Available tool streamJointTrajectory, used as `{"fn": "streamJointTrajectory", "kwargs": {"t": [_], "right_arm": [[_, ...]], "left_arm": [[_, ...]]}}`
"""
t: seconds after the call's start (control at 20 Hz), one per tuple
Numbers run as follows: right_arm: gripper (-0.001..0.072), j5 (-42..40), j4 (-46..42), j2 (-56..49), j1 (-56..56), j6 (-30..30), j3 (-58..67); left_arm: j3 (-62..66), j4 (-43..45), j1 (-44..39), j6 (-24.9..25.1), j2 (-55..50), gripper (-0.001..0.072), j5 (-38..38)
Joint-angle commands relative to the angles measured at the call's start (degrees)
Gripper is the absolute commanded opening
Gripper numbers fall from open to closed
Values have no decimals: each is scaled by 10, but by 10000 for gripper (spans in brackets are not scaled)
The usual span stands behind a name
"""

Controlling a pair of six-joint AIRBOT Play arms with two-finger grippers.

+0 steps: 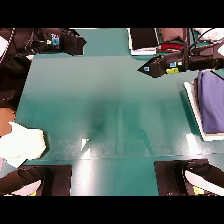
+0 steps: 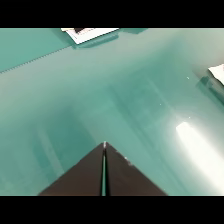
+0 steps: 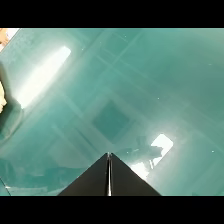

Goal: Fold the shirts.

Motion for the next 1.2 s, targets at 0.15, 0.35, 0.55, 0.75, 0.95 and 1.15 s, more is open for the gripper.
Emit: {"fn": "streamJointTrajectory", "kwargs": {"t": [0.15,0.35,0.55,0.75,0.95,1.15], "right_arm": [[21,5,0,0,1,0,0],[21,6,0,0,1,0,0],[21,12,0,0,0,0,0],[21,21,0,0,0,0,0],[21,22,0,0,0,0,0],[21,21,0,0,0,0,0]], "left_arm": [[0,0,0,0,0,25,0],[0,0,0,0,0,24,0],[0,-1,0,-1,0,24,2],[2,9,9,0,7,24,25],[-28,65,110,-30,68,24,-162],[-191,150,220,-20,186,25,-279]]}}
